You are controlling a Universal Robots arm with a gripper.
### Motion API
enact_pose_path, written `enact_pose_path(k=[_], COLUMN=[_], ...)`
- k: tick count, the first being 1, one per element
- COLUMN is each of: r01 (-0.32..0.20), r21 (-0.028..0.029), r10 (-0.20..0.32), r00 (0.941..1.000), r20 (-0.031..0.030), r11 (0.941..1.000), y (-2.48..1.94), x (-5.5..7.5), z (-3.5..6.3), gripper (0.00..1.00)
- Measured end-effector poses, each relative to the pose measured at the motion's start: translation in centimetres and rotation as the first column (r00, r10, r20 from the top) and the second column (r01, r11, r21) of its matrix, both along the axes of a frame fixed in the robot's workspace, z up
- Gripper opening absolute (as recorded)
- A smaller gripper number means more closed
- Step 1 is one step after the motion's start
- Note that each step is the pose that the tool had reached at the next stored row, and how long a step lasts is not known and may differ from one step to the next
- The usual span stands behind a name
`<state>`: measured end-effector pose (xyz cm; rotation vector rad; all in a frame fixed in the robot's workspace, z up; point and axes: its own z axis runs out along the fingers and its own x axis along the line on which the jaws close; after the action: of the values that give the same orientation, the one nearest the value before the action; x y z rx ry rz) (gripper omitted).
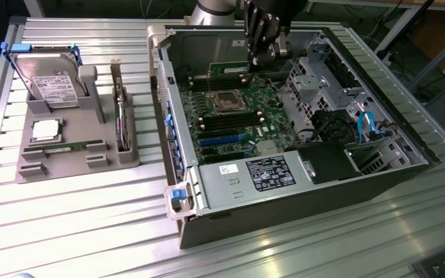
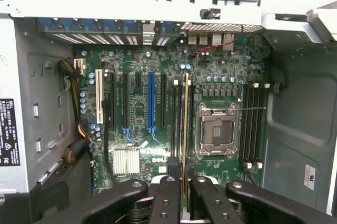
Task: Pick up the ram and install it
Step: 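Insert the ram into the slot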
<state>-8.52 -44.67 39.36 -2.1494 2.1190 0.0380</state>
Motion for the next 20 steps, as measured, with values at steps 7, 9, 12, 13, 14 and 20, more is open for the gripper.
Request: enact_pose_path(k=[7,9,12,13,14,20], r01=[0.0,0.0,0.0,0.0,0.0,0.0], r21=[-0.0035,-0.0038,-0.0041,-0.0044,-0.0042,-0.0043], r10=[0.0,0.0,0.0,0.0,0.0,0.0], r00=[1.0,1.0,1.0,1.0,1.0,1.0], r20=[0.0001,0.0001,0.0002,0.0001,0.0001,0.0001], r11=[1.0,1.0,1.0,1.0,1.0,1.0], y=[1.65,1.84,2.06,2.07,2.08,2.08], x=[0.8,0.9,1.1,1.2,1.2,1.2], z=[-0.48,-0.63,-1.02,-1.22,-1.47,-2.39], gripper=[0.14,0.14,0.14,0.14,0.14,0.14])
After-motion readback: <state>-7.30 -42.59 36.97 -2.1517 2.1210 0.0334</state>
